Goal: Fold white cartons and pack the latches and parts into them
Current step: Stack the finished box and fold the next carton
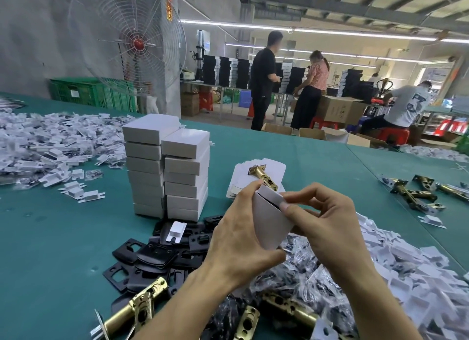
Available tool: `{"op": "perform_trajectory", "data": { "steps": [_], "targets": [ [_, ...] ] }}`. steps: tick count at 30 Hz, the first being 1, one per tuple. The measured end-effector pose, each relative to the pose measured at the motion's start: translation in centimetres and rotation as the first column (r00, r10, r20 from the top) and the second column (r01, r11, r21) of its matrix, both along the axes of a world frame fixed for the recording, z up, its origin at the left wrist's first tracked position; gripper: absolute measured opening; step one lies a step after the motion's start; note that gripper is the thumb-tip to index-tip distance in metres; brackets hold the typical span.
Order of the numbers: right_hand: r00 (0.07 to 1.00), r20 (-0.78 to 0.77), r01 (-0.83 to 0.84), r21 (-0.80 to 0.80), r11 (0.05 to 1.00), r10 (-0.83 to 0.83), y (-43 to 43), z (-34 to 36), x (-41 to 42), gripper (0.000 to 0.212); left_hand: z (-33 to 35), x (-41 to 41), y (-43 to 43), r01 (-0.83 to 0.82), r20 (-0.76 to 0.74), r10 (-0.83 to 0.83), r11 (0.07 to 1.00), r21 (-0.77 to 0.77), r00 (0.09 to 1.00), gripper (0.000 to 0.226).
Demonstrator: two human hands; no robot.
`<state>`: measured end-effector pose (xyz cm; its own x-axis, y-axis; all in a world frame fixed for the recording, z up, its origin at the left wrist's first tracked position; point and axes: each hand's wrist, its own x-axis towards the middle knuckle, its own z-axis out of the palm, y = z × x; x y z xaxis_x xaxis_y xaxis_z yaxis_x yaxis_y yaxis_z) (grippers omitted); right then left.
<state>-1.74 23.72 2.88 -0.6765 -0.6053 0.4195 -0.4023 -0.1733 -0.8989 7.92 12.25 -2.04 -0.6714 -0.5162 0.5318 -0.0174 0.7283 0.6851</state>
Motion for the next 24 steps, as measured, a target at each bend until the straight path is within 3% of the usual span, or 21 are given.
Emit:
{"op": "perform_trajectory", "data": {
  "steps": [5,12,20,24],
  "targets": [
    [0.992,-0.046,-0.117,0.067,0.991,0.12,0.4,0.6,0.0,0.019,0.3,0.2,-0.1,0.051,-0.066,-0.048,0.998,0.04,0.997,0.108],
    [0.946,-0.065,-0.311,0.108,0.944,0.319,1.6,1.2,-0.9,0.027,0.1,0.1,-0.3,0.12,-0.173,-0.1,0.986,0.112,0.98,0.091],
    [0.957,-0.054,-0.289,-0.094,0.953,0.285,1.2,0.5,-1.2,0.022,0.1,0.2,-0.4,0.169,-0.154,-0.151,0.979,0.111,0.977,0.089],
    [0.958,-0.069,-0.282,-0.045,0.958,0.279,1.2,0.5,-1.3,0.019,0.1,0.3,-0.4,0.18,-0.16,-0.162,0.978,0.102,0.974,0.089]
  ]
}}
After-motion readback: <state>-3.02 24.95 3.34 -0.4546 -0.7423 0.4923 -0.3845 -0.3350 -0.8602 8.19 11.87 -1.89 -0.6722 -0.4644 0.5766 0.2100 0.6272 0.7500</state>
